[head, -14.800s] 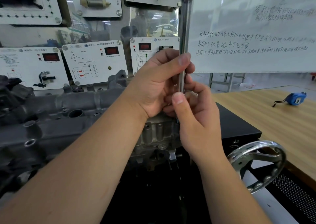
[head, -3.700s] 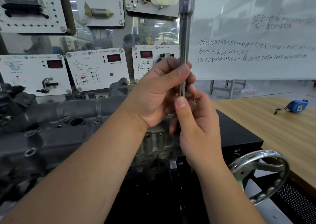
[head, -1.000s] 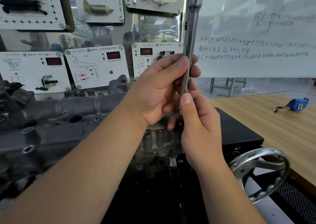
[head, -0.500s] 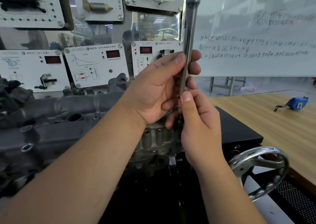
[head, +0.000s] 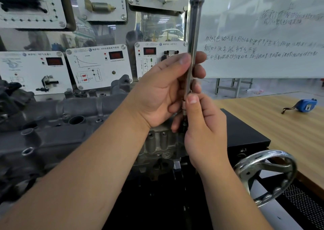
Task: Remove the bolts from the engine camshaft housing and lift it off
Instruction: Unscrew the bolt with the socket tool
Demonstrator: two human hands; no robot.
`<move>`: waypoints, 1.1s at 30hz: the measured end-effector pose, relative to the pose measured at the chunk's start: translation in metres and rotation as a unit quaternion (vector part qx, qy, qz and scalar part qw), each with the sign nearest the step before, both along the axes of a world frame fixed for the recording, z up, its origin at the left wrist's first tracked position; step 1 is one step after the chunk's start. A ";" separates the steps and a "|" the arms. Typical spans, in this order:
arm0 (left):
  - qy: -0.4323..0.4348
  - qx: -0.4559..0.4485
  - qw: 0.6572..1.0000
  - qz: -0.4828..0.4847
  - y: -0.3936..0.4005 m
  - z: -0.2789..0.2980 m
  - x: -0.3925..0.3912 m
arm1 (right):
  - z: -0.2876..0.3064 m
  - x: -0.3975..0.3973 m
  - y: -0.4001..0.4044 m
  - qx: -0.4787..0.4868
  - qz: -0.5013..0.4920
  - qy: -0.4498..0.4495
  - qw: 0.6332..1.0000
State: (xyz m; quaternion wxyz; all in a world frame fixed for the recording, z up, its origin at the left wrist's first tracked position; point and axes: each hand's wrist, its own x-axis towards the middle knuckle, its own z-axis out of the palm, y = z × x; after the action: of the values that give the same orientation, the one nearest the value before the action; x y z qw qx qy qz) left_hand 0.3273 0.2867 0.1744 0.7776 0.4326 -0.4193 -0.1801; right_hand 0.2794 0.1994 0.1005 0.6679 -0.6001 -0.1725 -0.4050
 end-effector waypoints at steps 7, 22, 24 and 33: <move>0.010 -0.021 0.999 0.044 -0.002 -0.002 0.002 | 0.001 0.001 0.001 0.034 0.027 -0.028 0.999; 0.008 -0.006 1.000 0.025 -0.001 -0.001 0.002 | -0.002 0.004 -0.003 0.015 0.033 -0.015 0.999; 0.012 -0.022 0.999 0.034 -0.002 -0.002 0.003 | -0.002 0.004 -0.003 0.015 0.029 -0.011 0.999; 0.003 -0.005 1.000 0.008 0.000 0.001 0.000 | -0.001 0.003 -0.003 0.006 0.044 -0.005 0.999</move>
State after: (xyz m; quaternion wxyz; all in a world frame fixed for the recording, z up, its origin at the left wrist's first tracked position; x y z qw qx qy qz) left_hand 0.3273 0.2867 0.1750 0.7826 0.4313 -0.4141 -0.1732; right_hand 0.2819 0.1960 0.0998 0.6880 -0.5861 -0.1996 -0.3786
